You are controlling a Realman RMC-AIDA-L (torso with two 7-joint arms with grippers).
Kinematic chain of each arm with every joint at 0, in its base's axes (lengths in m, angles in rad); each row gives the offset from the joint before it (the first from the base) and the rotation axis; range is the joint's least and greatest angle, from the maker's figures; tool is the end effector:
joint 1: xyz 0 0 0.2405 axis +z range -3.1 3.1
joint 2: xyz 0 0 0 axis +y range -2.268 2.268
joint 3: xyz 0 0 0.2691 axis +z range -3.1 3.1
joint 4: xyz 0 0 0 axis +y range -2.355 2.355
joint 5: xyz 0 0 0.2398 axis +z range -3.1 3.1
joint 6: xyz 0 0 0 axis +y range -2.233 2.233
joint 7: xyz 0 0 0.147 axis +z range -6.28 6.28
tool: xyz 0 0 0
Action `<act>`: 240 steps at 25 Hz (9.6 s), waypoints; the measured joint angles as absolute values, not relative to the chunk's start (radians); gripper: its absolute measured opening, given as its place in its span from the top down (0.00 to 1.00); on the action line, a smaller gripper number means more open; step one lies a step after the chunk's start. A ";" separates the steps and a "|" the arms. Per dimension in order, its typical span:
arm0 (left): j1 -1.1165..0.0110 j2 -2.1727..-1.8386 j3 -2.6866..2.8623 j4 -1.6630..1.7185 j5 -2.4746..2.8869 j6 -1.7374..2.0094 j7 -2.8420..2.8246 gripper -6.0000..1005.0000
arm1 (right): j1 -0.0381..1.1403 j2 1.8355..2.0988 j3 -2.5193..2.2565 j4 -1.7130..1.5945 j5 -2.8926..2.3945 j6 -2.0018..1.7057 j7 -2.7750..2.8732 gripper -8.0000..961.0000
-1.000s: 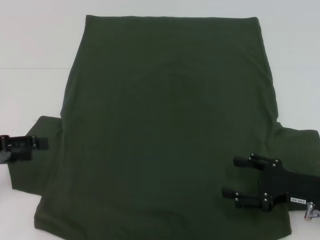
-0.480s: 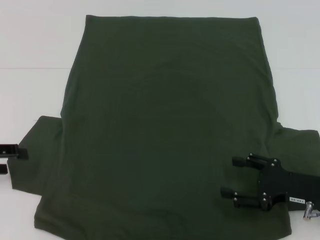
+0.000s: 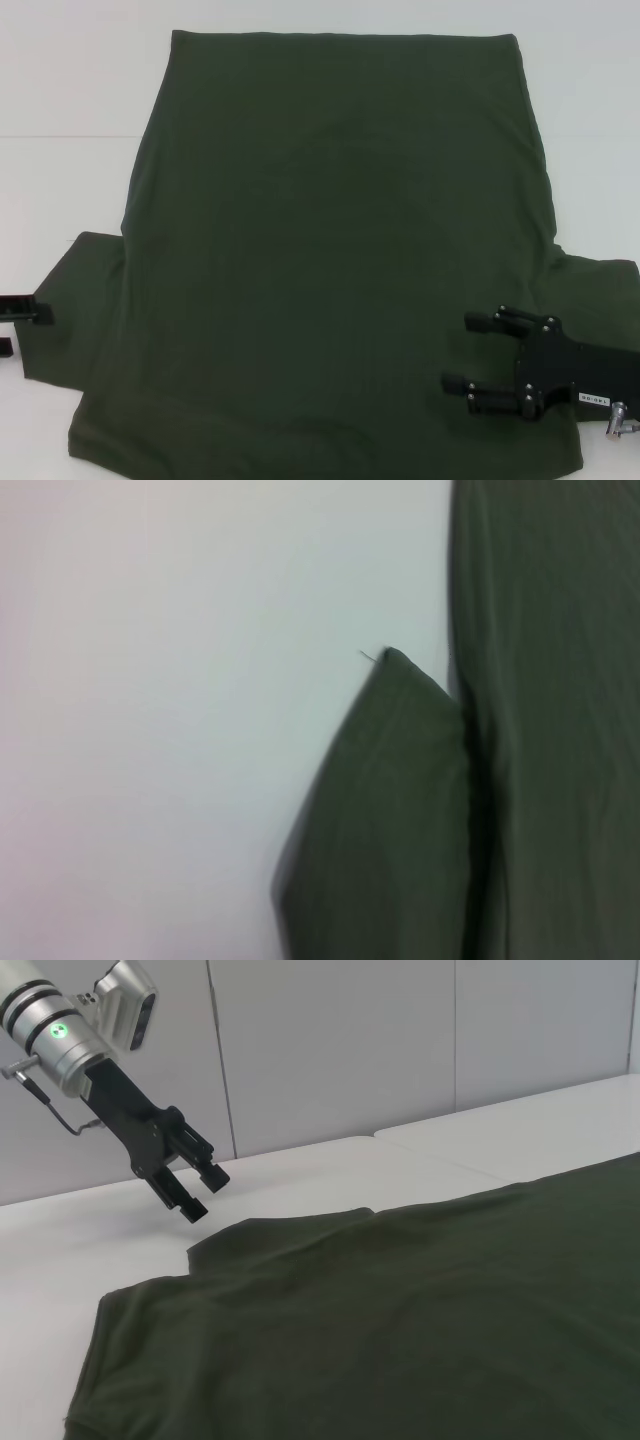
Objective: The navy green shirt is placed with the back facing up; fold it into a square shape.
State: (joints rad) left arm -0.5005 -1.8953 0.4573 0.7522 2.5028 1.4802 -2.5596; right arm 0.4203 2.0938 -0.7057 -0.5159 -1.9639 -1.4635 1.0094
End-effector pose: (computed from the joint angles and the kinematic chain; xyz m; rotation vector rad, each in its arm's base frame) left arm -0.3993 0.3515 0.1077 -1.7769 -2.0382 -0.3160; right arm 0.3350 0.3172 -0.0436 -2.6750 0.4393 0.6172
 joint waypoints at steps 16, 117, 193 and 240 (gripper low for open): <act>-0.505 -1.895 0.460 0.695 2.514 1.407 -2.554 0.19 | 0.432 2.094 -0.706 -0.491 -1.966 -1.438 1.009 0.06; -0.543 -1.865 0.511 0.822 2.568 1.359 -2.553 0.98 | 0.435 2.094 -0.702 -0.479 -1.960 -1.459 1.009 0.06; -0.279 -2.098 0.556 0.736 2.021 1.615 -1.145 0.16 | 0.405 2.088 -0.648 -0.510 -1.921 -1.512 1.049 0.07; -0.290 -2.086 0.567 0.756 2.051 1.668 -1.146 0.14 | 0.559 1.979 -0.482 -0.895 -2.728 -1.540 2.580 0.07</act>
